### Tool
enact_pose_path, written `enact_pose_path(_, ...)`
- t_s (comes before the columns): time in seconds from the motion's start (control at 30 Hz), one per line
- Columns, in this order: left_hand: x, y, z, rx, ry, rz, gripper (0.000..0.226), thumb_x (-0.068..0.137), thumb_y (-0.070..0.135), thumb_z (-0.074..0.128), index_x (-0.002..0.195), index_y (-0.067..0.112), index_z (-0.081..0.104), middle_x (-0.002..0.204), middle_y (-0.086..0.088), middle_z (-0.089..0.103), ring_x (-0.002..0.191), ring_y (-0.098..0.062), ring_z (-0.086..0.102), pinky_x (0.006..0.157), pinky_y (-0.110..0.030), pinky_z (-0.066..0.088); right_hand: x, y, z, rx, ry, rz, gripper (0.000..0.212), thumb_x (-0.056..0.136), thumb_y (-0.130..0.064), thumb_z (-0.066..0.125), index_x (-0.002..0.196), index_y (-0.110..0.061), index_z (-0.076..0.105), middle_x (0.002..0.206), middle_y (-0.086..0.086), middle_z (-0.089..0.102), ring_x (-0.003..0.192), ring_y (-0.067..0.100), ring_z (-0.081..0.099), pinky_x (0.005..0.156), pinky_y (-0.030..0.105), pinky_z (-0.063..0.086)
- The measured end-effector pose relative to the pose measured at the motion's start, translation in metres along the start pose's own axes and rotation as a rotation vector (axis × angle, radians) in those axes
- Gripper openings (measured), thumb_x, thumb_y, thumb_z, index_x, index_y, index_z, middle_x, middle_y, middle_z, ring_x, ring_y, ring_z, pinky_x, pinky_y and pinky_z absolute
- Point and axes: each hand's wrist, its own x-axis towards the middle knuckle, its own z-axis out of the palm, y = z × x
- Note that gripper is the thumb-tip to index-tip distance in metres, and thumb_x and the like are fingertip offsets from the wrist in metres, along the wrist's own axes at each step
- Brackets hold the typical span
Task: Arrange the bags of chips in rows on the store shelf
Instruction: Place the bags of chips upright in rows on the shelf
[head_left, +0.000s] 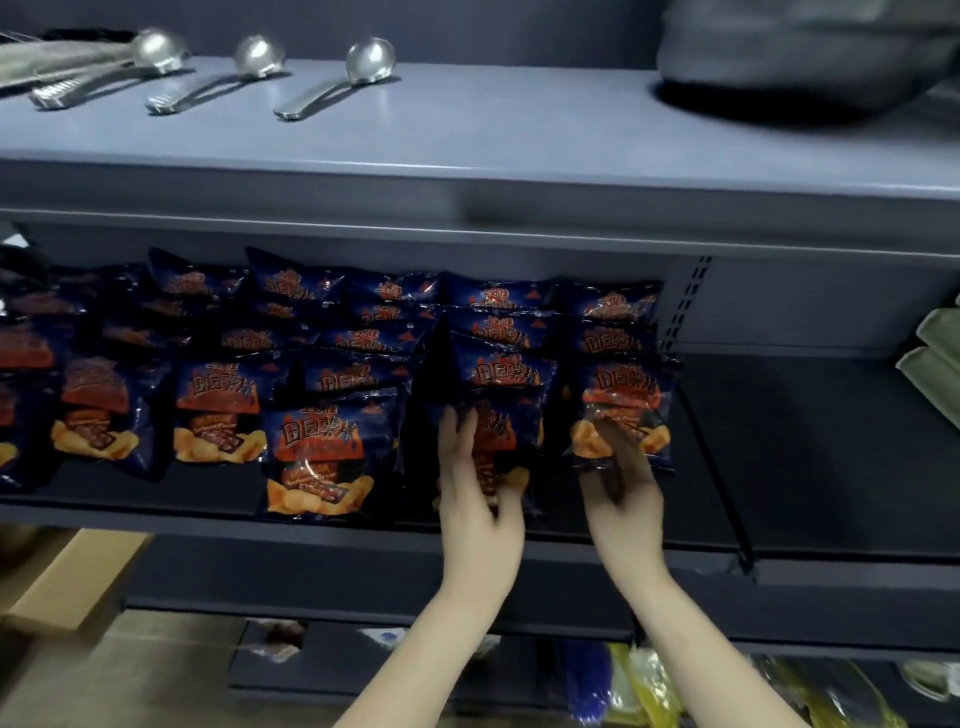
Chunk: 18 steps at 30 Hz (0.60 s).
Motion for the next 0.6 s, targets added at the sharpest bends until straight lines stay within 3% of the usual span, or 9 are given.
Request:
enact_pose_path(0.1,0.002,0.012,0.020,-0.106,-0.149,-0.012,0.067,0.082,0.004,0.042,0.136,0.040,0.026,0.151,0.012,0.024,0.139,0.003,0.020,0.109,-0.010,0.020,0.013,0.006,-0.025,-0.036,0.112,-0.015,0.047,0.085,0.006,0.052,0.121,-0.024,0.053,0.134,0.003,0.050,0.123,0.010,0.045,0.085,-0.003,0.030)
enact_pose_path(0.2,0.000,0.020,0.047,-0.120,-0.350,-0.081,0.067,0.086,0.008,0.044,0.135,0.046,0.019,0.150,0.020,0.022,0.137,0.010,0.018,0.113,-0.014,0.018,0.019,0.016,-0.046,-0.095,0.142,0.014,0.046,0.086,0.005,0.052,0.126,-0.016,0.053,0.138,0.004,0.045,0.124,0.004,0.040,0.082,-0.007,0.028)
enact_pose_path(0.3,0.002,0.016,0.073,-0.049,-0.424,-0.152,0.071,0.090,0.005,0.048,0.143,0.038,0.015,0.156,0.013,0.010,0.140,0.005,0.005,0.114,-0.015,0.008,0.026,0.027,-0.060,-0.174,0.112,0.040,0.049,0.087,0.002,0.052,0.134,-0.013,0.048,0.143,0.005,0.039,0.121,-0.009,0.030,0.080,-0.010,0.024)
enact_pose_path(0.43,0.010,0.009,0.094,-0.031,-0.444,-0.298,0.077,0.091,0.010,0.050,0.148,0.034,0.006,0.157,0.011,-0.006,0.142,-0.003,-0.010,0.113,-0.023,0.001,0.033,0.036,-0.067,-0.181,0.029,0.122,0.055,0.090,-0.004,0.053,0.141,-0.017,0.037,0.149,0.000,0.029,0.123,-0.003,0.026,0.077,-0.010,0.024)
enact_pose_path(0.5,0.011,0.008,0.099,-0.026,-0.451,-0.350,0.076,0.091,0.012,0.050,0.149,0.033,0.005,0.157,0.008,-0.007,0.143,-0.006,-0.010,0.112,-0.023,0.001,0.035,0.038,-0.066,-0.172,-0.014,0.146,0.056,0.091,-0.005,0.053,0.142,-0.018,0.035,0.149,-0.002,0.028,0.130,0.001,0.026,0.088,-0.004,0.027)
enact_pose_path(0.6,0.012,0.006,0.101,0.004,-0.479,-0.390,0.076,0.091,0.013,0.051,0.149,0.031,0.005,0.158,0.006,-0.002,0.144,-0.010,-0.005,0.113,-0.025,0.003,0.035,0.042,-0.062,-0.145,-0.037,0.196,0.054,0.090,-0.008,0.054,0.141,-0.019,0.038,0.143,-0.005,0.037,0.134,0.011,0.034,0.105,0.024,0.032)
